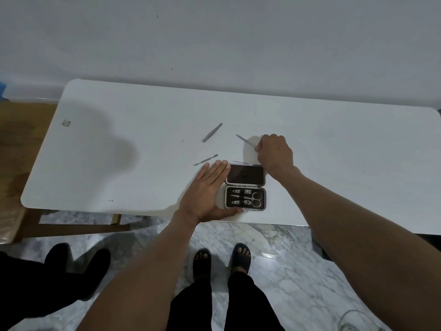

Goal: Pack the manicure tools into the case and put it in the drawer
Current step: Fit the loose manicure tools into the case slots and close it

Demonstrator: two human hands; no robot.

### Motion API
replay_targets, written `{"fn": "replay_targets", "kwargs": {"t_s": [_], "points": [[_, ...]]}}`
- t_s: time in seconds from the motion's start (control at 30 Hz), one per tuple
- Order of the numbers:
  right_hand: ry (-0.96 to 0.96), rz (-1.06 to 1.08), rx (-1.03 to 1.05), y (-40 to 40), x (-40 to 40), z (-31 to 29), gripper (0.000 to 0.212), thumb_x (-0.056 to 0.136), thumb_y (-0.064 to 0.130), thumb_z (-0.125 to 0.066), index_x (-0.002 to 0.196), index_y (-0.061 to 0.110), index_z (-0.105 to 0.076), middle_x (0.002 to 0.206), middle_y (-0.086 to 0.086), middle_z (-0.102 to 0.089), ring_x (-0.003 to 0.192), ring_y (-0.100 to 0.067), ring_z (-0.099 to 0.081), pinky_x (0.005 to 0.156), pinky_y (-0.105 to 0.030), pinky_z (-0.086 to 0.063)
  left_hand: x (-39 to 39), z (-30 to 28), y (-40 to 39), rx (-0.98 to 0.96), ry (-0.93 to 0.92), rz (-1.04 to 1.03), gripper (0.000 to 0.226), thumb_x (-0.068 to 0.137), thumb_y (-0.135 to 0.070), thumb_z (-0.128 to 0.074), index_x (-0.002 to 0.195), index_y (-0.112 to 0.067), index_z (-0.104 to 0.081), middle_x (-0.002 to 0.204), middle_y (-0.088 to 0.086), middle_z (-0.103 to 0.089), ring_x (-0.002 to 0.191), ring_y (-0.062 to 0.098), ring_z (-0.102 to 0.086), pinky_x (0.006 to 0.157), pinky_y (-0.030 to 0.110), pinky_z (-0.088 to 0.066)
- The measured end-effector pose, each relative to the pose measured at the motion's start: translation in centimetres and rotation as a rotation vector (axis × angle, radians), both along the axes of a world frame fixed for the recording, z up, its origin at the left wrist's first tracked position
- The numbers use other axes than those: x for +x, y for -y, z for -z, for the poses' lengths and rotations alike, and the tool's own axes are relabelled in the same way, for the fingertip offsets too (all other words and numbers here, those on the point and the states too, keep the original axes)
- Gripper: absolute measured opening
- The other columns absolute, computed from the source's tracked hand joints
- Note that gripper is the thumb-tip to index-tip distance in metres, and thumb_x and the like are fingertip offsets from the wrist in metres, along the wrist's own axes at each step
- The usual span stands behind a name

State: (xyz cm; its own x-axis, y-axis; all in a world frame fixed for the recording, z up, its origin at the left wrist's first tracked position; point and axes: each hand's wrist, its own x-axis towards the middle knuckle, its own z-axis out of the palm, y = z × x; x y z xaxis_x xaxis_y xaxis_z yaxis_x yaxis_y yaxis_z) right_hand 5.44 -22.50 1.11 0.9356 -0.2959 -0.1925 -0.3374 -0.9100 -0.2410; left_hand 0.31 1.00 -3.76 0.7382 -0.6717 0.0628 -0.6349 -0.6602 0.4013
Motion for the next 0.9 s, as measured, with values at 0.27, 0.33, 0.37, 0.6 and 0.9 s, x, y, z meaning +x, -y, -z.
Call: {"fn": "replay_targets", "kwargs": {"t_s": [0.27,0.33,0.37,0.6,0.9], "points": [[0.000,0.018,0.010,0.1,1.4,-1.6,0.017,0.080,0.012,-0.054,0.091,0.011,-0.067,0.092,-0.008,-0.064,0.095,-0.030,-0.058,0.067,-0.035,-0.051,0.0,0.0,0.1,-0.011,-0.001,0.001,0.119,0.080,-0.088,-0.051,0.160,-0.003,-0.030,0.169,0.009,-0.026,0.159,0.018,-0.017,0.129,0.048,-0.017],[0.067,0.037,0.059,-0.1,1.9,-1.7,0.015,0.082,0.015,-0.056,0.089,0.013,-0.069,0.093,-0.006,-0.066,0.096,-0.028,-0.058,0.071,-0.037,-0.053,0.0,0.0,0.1,-0.019,0.003,0.001,0.119,0.080,-0.087,-0.054,0.159,-0.002,-0.031,0.169,0.009,-0.027,0.159,0.018,-0.018,0.128,0.048,-0.018],[0.083,0.040,0.089,-0.3,2.1,-1.7,0.014,0.084,0.018,-0.058,0.090,0.015,-0.070,0.095,-0.005,-0.066,0.098,-0.027,-0.058,0.073,-0.038,-0.054,0.1,0.1,0.1,-0.024,0.006,0.002,0.118,0.079,-0.086,-0.055,0.159,-0.002,-0.032,0.169,0.010,-0.028,0.159,0.019,-0.019,0.128,0.049,-0.019],[0.086,-0.030,0.184,-2.4,3.5,-0.8,0.020,0.087,0.030,-0.066,0.103,0.019,-0.072,0.104,-0.005,-0.067,0.107,-0.026,-0.057,0.081,-0.038,-0.052,0.1,0.2,0.0,-0.086,0.028,0.008,0.116,0.079,-0.079,-0.066,0.157,0.001,-0.035,0.166,0.013,-0.033,0.157,0.024,-0.025,0.129,0.048,-0.018],[0.052,-0.165,-0.032,-3.4,3.8,0.1,0.018,0.093,0.015,-0.055,0.104,0.009,-0.068,0.103,-0.010,-0.066,0.110,-0.029,-0.052,0.078,-0.039,-0.053,0.2,0.3,-0.2,-0.106,0.013,0.015,0.116,0.078,-0.076,-0.070,0.158,0.000,-0.034,0.166,0.014,-0.032,0.157,0.025,-0.023,0.129,0.047,-0.017]]}}
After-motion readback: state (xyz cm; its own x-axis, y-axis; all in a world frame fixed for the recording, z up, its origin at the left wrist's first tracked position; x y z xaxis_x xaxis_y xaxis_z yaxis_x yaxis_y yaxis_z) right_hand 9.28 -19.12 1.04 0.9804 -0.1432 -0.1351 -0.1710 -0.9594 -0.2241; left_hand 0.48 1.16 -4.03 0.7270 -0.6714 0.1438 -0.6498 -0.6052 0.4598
